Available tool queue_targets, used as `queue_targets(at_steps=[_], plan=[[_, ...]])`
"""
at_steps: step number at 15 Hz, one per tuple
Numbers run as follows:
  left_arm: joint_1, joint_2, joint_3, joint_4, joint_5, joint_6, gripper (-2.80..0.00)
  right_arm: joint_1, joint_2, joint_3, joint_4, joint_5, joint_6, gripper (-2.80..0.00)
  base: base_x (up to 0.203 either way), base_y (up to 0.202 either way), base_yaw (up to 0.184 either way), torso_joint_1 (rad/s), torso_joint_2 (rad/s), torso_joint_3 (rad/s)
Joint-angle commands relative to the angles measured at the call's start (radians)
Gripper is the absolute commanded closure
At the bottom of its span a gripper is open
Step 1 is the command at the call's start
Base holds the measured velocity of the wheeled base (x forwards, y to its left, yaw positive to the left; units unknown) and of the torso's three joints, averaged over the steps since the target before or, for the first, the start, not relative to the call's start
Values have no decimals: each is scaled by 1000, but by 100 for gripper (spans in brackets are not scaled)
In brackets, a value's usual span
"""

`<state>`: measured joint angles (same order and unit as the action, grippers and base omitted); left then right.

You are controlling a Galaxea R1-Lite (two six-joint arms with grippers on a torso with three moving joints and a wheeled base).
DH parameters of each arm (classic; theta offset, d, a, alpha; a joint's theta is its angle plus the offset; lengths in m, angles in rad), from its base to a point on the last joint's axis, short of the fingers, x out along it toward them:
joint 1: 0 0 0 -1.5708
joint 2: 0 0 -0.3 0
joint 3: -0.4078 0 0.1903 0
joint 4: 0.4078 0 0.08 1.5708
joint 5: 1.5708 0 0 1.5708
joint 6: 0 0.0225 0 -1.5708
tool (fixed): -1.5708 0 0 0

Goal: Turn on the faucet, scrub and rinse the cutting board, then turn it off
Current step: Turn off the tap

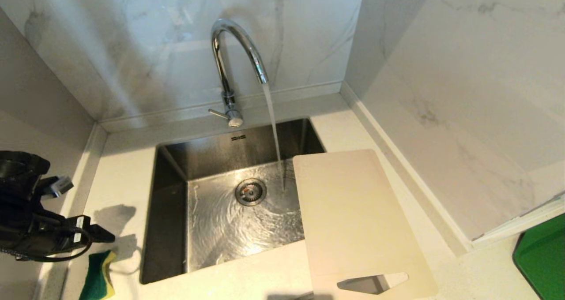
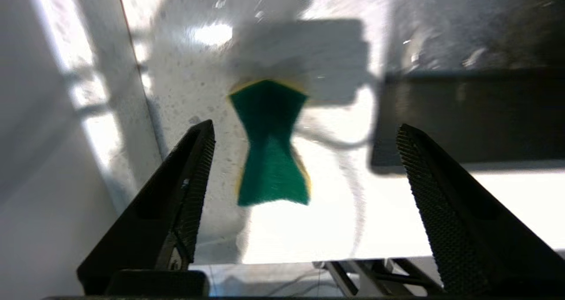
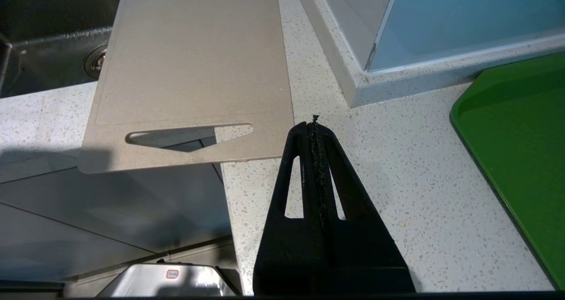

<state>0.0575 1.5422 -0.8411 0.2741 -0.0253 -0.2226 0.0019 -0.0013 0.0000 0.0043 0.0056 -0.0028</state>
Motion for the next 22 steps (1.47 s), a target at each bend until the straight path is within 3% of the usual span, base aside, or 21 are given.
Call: queue_targets(at_steps=[1, 11, 12, 22], plan=[[-11, -93, -87, 84, -1, -4, -280, 1, 1, 0, 0, 0, 0, 0, 0, 0, 0, 0, 0, 0], [-16, -108, -171, 103, 4, 34, -280, 1, 1, 0, 0, 0, 0, 0, 0, 0, 0, 0, 0, 0], [-16, -121, -170, 104, 4, 36, 0, 1, 1, 0, 0, 0, 0, 0, 0, 0, 0, 0, 0, 0], [-97, -180, -219, 221, 34, 29, 0, 0, 1, 0, 0, 0, 0, 0, 0, 0, 0, 0, 0, 0]])
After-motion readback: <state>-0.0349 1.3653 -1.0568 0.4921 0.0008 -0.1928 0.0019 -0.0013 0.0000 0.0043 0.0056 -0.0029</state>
